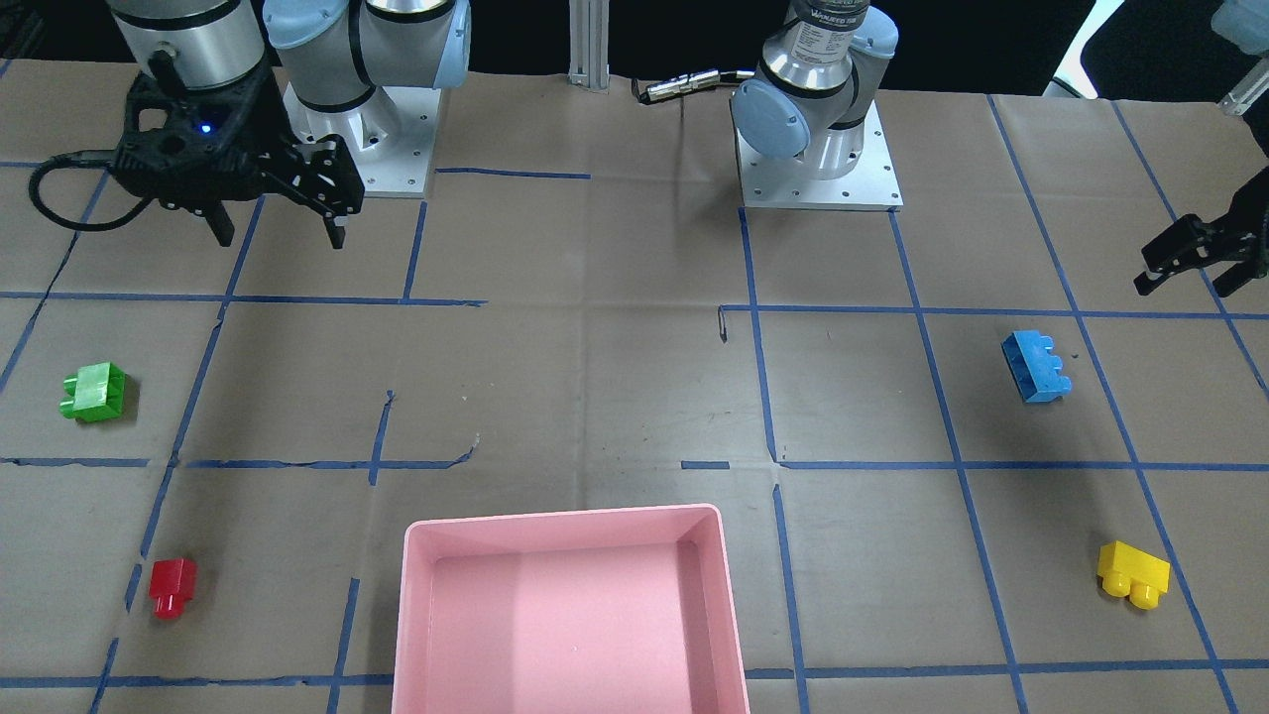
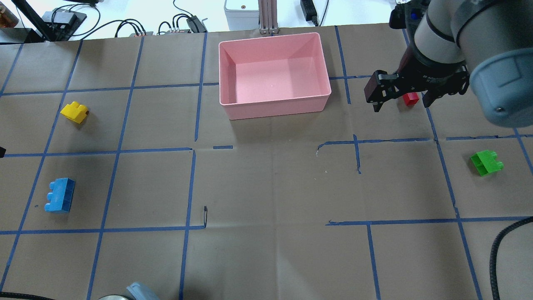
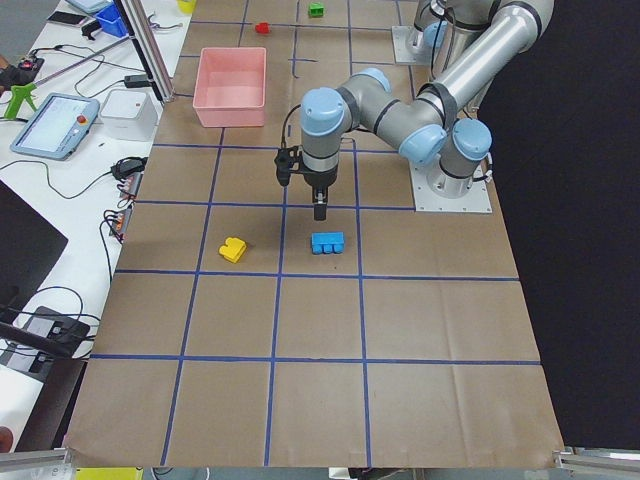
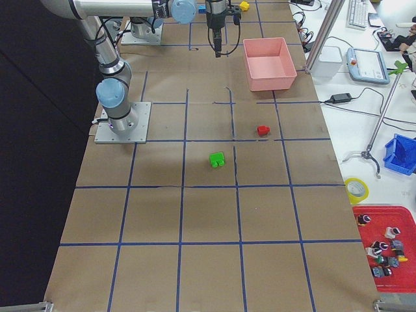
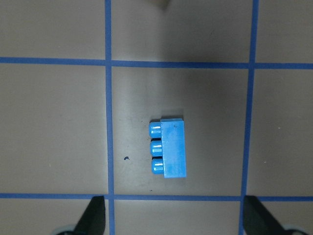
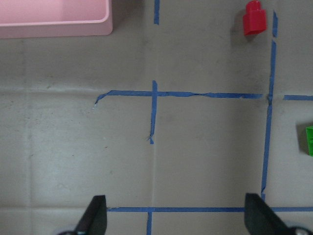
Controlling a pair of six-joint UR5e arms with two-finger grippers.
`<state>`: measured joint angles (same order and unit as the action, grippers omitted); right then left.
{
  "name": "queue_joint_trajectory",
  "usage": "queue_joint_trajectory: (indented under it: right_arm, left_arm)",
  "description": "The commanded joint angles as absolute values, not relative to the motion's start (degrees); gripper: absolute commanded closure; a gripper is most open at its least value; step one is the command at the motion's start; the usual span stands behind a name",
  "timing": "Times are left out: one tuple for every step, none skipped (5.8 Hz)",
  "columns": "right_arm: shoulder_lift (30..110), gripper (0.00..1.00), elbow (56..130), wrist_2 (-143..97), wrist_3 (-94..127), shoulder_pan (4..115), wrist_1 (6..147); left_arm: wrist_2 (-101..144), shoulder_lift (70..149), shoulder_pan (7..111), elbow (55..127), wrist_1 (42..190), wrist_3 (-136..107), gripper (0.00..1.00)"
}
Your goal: Put all blocks into box
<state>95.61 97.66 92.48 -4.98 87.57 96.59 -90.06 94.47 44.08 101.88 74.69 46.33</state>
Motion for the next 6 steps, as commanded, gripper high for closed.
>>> queue_joint_trajectory:
  right_arm:
    - [96.2,0.01,98.7,92.5,-20.5,74.6,96.7]
    - [96.2,0.01,99.2,92.4,-28.7,66.6,98.4]
    - [95.4,0.01,100.2,91.6,-35.8,60.8,100.6]
    - [94.0,0.01,101.0,91.1,-40.2,58.4,104.0]
    - [88.8,0.01,103.1,88.4,-40.7,57.9,109.0]
    - [85.9,0.01,106.0,88.0,-42.7,56.3,118.0]
  left_arm:
    - [-90.0,98.1,43.9,108.7,65.3,46.8,0.01]
    - [-89.9,99.4,43.9,114.1,58.3,46.7,0.01]
    - [-89.9,101.8,43.9,117.0,52.7,46.8,0.01]
    - [-89.9,104.4,43.9,117.2,51.1,46.7,0.01]
    - [-89.8,106.0,43.9,117.3,50.7,46.6,0.01]
    - [-89.8,106.3,43.9,117.4,50.7,46.6,0.01]
